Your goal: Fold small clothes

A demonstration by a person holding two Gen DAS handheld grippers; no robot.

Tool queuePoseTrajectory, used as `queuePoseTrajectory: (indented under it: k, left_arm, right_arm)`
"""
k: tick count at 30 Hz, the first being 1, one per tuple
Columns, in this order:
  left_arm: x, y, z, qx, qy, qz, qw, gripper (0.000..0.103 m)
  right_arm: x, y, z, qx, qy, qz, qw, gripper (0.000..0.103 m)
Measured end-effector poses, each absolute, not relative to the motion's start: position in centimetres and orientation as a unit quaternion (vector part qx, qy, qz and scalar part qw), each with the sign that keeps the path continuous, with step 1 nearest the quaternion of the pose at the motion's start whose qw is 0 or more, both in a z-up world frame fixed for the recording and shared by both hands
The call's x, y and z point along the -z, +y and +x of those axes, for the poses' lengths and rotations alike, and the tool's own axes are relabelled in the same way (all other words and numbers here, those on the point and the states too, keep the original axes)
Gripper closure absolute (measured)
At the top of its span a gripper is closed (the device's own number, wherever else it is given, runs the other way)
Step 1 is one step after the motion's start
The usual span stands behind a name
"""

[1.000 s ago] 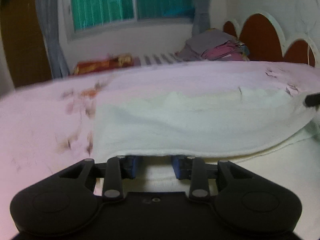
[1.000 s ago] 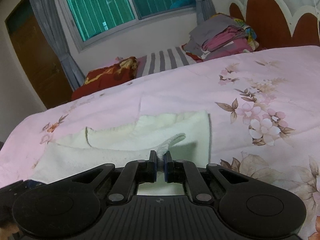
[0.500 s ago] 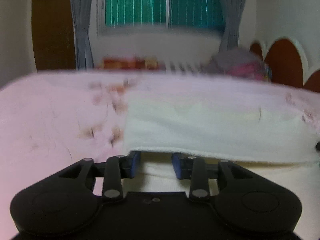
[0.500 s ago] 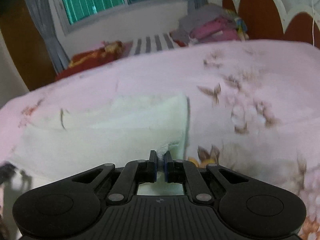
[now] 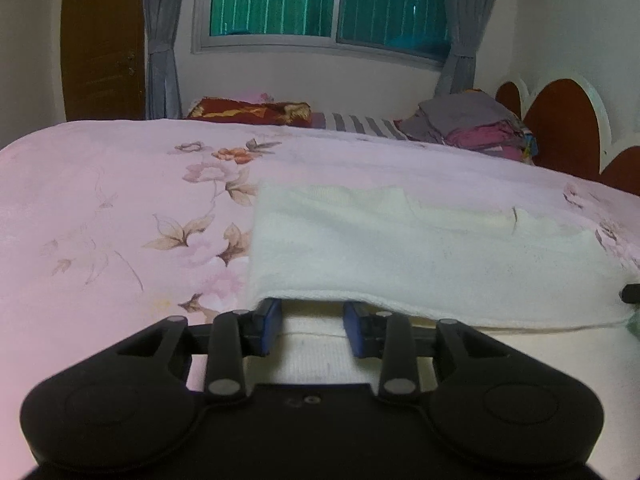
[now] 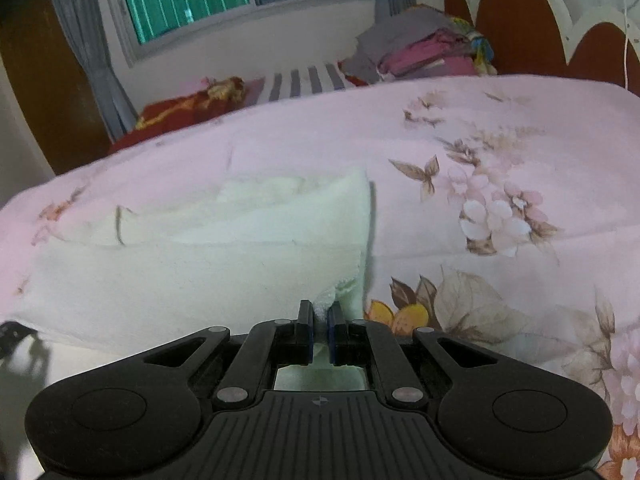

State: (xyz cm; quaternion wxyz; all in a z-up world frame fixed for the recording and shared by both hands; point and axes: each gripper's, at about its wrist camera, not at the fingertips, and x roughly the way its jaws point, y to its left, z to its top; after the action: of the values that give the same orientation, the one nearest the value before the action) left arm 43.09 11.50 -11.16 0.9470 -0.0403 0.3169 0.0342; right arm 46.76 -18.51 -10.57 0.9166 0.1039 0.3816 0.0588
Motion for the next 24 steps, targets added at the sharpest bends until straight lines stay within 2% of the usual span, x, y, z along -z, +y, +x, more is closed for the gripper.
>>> queuePoseTrajectory:
  k: [10, 14, 19, 22, 24]
  left_arm:
    - [11.0, 12.2, 42.7, -0.024, 0.321, -0.055, 0.945, 0.070]
    - [11.0, 12.3, 42.7, -0.020, 0.322, -0.055, 0.945, 0.070]
    - [11.2, 12.2, 42.7, -0.018, 0.321, -0.051, 0.945, 0.070]
    - [11.1, 12.1, 42.7, -0.017, 0.324, -0.048, 0.945, 0.070]
    - [11.2, 12.1, 42.7, -0.016, 0.324, -0.048, 0.945, 0.070]
  right_arm:
    - [10.7, -18.4, 46.5, -0.058, 0.379, 0.094, 0.919, 0.097]
    - [8.5, -18.7, 45.9, -0.062, 0.329, 0.103, 0.937, 0.097]
    - [6.0, -18.6, 44.6, -0.083, 0.227, 0.093, 0.966, 0.097]
    - [11.6, -19.3, 47.5, -0.049, 0.357, 0.100, 0.928, 0.097]
    - [12.3, -19.4, 47.0, -0.054, 0.343, 0.097, 0.933, 0.097]
